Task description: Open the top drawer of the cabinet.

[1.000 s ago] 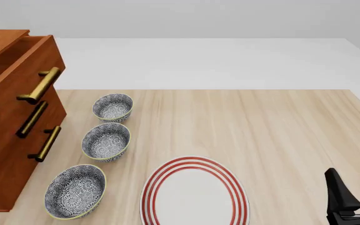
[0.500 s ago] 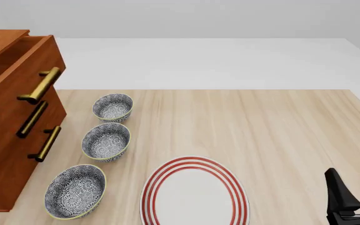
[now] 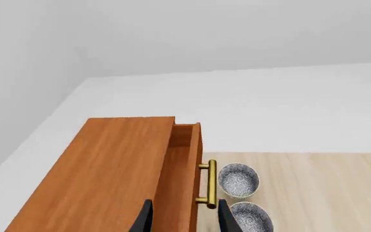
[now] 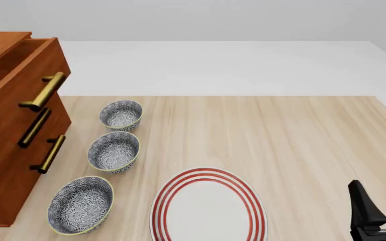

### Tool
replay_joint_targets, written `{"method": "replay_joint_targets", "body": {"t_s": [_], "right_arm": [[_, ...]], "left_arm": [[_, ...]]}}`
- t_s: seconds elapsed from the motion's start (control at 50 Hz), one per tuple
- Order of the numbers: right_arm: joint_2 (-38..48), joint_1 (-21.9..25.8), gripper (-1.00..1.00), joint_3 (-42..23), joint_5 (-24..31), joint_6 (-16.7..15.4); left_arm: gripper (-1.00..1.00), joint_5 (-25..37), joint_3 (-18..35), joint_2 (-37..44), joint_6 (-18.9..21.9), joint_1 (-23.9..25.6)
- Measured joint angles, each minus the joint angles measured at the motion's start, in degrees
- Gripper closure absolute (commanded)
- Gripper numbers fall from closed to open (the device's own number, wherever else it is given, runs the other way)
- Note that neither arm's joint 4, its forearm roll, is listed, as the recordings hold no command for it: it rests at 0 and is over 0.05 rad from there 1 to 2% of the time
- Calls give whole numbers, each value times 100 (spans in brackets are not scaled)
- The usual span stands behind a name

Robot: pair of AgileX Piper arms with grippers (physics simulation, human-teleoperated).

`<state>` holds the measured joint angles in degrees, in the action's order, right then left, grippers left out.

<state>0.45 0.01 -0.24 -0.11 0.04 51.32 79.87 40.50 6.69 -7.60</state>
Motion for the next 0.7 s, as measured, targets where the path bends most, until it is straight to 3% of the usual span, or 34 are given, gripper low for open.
{"method": "replay_joint_targets", "body": {"t_s": [0.4, 0.7], "right_arm": [[0, 0, -100, 0, 0, 0], [0, 0, -100, 0, 0, 0]], "left_arm": [[-100, 326, -65, 594, -1301, -16], [-100, 160, -193, 1155, -1715, -142]]}}
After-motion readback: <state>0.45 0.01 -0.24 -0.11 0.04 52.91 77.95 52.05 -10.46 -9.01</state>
